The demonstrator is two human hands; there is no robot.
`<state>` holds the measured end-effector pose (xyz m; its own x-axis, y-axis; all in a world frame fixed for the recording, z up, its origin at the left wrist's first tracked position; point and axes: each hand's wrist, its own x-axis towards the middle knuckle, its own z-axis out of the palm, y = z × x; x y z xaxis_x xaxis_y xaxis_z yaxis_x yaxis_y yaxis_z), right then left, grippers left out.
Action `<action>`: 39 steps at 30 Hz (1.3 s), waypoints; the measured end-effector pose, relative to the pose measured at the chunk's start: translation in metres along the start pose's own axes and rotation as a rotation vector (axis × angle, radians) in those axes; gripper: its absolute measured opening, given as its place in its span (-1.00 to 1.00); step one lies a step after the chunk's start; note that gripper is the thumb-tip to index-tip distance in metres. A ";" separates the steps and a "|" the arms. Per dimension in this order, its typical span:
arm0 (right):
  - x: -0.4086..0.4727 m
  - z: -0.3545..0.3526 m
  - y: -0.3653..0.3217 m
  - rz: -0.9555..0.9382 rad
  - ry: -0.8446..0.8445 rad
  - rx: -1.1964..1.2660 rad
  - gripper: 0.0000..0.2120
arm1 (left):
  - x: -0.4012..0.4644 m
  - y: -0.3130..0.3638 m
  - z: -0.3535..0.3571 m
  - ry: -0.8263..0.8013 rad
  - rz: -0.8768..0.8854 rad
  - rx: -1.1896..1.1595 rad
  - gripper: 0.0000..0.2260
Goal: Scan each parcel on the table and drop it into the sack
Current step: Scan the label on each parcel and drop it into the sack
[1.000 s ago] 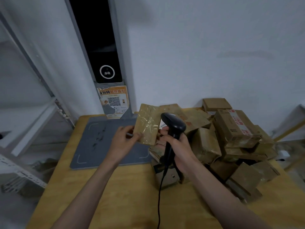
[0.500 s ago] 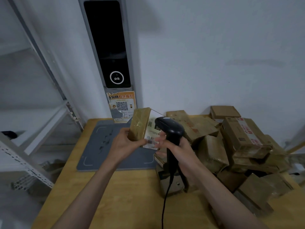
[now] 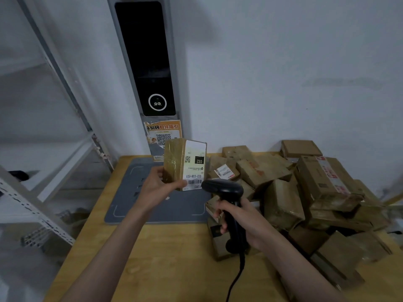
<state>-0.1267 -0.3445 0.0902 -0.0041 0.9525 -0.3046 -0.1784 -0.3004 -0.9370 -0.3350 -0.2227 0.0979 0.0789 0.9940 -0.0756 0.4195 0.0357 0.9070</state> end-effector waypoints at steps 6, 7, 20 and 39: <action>-0.002 0.007 -0.001 -0.005 -0.025 -0.052 -0.80 | -0.003 0.001 0.000 -0.002 -0.002 0.013 -0.32; -0.002 0.008 -0.001 -0.002 -0.027 -0.048 -0.80 | -0.003 0.001 0.000 -0.002 -0.001 0.015 -0.30; -0.010 0.021 0.003 0.025 -0.008 0.004 -0.74 | -0.008 -0.004 -0.011 -0.019 -0.001 0.015 -0.30; -0.052 0.064 0.037 -0.024 0.112 0.018 -0.79 | -0.025 -0.052 -0.042 -0.192 -0.074 -0.100 -0.28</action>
<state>-0.1960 -0.4020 0.0823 0.1101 0.9473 -0.3007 -0.1948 -0.2761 -0.9412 -0.3971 -0.2445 0.0703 0.2256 0.9507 -0.2126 0.3394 0.1278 0.9319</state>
